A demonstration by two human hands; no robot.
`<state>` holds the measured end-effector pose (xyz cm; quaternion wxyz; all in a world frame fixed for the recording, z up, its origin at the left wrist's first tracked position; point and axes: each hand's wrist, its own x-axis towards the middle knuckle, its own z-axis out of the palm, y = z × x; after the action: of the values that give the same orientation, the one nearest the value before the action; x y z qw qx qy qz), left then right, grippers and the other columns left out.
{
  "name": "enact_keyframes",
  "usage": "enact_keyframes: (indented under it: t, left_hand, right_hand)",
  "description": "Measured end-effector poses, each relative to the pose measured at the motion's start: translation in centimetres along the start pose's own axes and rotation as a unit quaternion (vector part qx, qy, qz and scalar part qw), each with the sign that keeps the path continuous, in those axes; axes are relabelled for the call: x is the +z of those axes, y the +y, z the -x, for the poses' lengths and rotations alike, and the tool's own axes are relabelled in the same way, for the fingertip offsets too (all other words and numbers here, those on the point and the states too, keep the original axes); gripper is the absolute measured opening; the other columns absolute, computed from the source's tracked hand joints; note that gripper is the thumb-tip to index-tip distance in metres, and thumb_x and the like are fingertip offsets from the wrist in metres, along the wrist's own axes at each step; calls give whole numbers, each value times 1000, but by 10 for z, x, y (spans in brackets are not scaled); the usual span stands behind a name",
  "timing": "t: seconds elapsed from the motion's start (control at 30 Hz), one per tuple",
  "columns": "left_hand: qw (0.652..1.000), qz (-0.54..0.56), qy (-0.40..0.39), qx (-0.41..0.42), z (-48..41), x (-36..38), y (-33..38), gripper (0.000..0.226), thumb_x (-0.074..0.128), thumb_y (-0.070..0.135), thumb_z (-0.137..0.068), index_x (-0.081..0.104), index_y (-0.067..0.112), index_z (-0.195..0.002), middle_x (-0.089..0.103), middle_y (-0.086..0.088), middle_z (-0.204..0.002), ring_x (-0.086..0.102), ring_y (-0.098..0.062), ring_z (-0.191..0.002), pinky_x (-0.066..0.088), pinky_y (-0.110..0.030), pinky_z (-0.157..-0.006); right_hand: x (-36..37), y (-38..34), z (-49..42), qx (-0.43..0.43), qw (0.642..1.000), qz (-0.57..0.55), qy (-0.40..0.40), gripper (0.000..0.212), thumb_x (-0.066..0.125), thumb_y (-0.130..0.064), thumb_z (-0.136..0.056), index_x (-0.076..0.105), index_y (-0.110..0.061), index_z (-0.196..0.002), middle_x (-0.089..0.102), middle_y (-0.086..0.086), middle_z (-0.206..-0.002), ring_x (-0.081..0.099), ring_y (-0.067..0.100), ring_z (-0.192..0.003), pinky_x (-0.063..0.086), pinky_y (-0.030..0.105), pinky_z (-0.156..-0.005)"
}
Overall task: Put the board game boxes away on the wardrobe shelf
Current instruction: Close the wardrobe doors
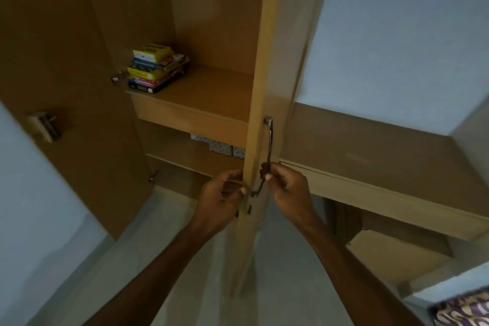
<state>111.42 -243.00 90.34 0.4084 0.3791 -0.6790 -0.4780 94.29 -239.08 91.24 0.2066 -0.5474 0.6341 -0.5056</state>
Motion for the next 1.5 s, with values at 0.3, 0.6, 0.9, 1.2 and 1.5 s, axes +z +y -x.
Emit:
enact_keyframes:
  t: [0.3,0.6,0.9,1.2,1.5]
  left_hand:
    - [999,-16,41,-1,-62,-112,-42,39,67,6,-88,59,18,-125,67,12,-113,63,-2,-104,55,-20,-79]
    - [998,24,-53,7,-189,-209,-74,51,63,-10,-83,58,24,-121,66,4,-113,63,-3,-103,50,-15,-78]
    - [992,95,-75,-29,-293,-238,-100,50,61,-13,-79,58,22,-115,64,-4,-113,60,-28,-109,54,-22,-74]
    - [989,59,-116,-65,-392,-245,-117,68,58,-1,-62,57,37,-118,63,12,-119,57,-13,-118,49,-29,-84]
    - [987,72,-127,-73,-467,-234,-132,71,50,-25,-73,53,17,-129,61,3,-119,57,-14,-111,54,-18,-68]
  right_hand:
    - [115,-21,-87,-58,997,16,-54,9,63,-15,-90,64,-11,-82,65,3,-71,59,12,-64,48,28,-61]
    - [214,-33,-196,-62,996,68,-20,22,66,-20,-89,54,-22,-70,52,-10,-59,47,3,-55,39,20,-55]
    - [261,-30,-276,-57,990,119,47,28,67,-18,-89,49,-23,-67,47,-12,-54,48,3,-53,34,18,-52]
    - [286,-6,-365,-44,986,139,79,16,64,-22,-89,60,-17,-74,63,-4,-66,58,14,-60,49,35,-57]
    - [291,11,-426,-31,984,150,96,17,63,-19,-89,59,-18,-73,63,-2,-64,58,14,-57,47,34,-54]
